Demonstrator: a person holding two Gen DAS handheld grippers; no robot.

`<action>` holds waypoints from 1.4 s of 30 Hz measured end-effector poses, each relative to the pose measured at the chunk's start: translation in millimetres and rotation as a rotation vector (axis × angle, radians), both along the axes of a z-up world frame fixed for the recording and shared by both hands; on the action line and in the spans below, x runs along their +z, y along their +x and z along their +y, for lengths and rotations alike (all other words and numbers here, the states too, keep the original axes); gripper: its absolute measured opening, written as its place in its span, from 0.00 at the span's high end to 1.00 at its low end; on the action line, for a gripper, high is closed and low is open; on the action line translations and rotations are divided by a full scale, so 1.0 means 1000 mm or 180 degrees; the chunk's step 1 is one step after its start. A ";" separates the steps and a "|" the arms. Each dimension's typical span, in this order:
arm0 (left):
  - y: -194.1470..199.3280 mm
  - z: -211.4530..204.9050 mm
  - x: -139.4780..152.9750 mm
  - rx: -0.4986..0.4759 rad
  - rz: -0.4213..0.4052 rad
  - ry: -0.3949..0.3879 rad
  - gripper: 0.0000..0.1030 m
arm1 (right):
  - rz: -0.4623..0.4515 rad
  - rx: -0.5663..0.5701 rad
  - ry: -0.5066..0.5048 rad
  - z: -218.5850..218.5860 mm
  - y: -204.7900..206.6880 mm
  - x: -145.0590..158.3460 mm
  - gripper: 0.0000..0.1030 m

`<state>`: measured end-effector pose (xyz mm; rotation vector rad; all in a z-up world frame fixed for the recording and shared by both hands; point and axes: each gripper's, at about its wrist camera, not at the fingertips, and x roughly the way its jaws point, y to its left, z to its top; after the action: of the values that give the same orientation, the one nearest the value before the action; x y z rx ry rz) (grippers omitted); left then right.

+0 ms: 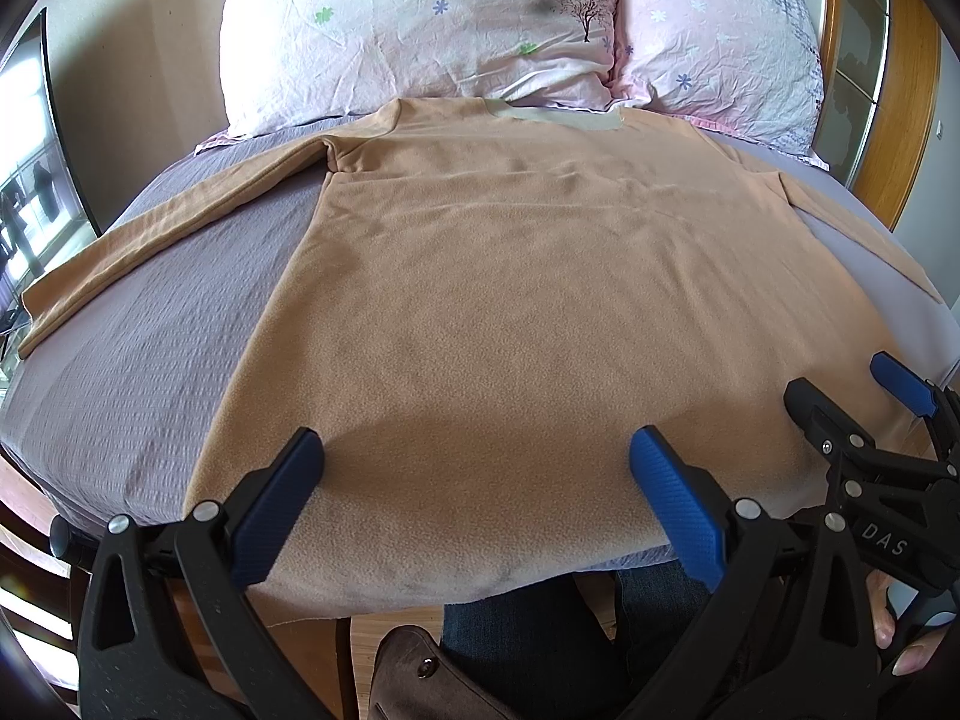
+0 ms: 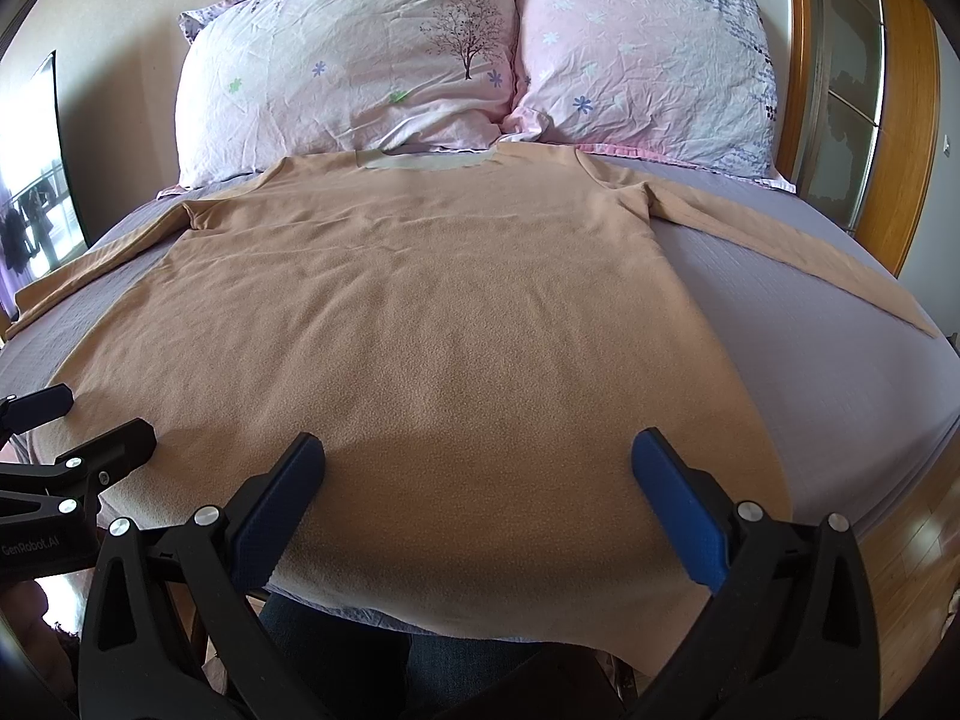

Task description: Fold small clothes

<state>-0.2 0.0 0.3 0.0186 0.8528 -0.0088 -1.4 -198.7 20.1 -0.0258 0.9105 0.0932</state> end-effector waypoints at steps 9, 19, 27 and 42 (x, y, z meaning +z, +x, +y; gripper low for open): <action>0.000 0.000 0.000 0.0001 -0.0003 0.0000 0.02 | 0.0000 0.0000 0.0000 0.000 0.000 0.000 0.01; 0.000 0.000 0.000 -0.0001 -0.0008 0.0002 0.02 | -0.0007 0.0022 0.0000 0.011 0.007 0.013 0.01; -0.009 -0.001 0.001 -0.0112 -0.0255 0.0023 0.02 | -0.0324 -0.0556 0.0730 -0.115 0.055 0.063 0.01; 0.016 0.042 0.028 -0.0506 -0.1070 -0.0591 0.02 | 0.0324 -0.3374 0.1304 -0.403 0.140 0.030 0.47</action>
<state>15.7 41.6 28.5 -0.0845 0.5101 -0.2281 138.7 -601.9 50.0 0.8409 0.8944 -0.7108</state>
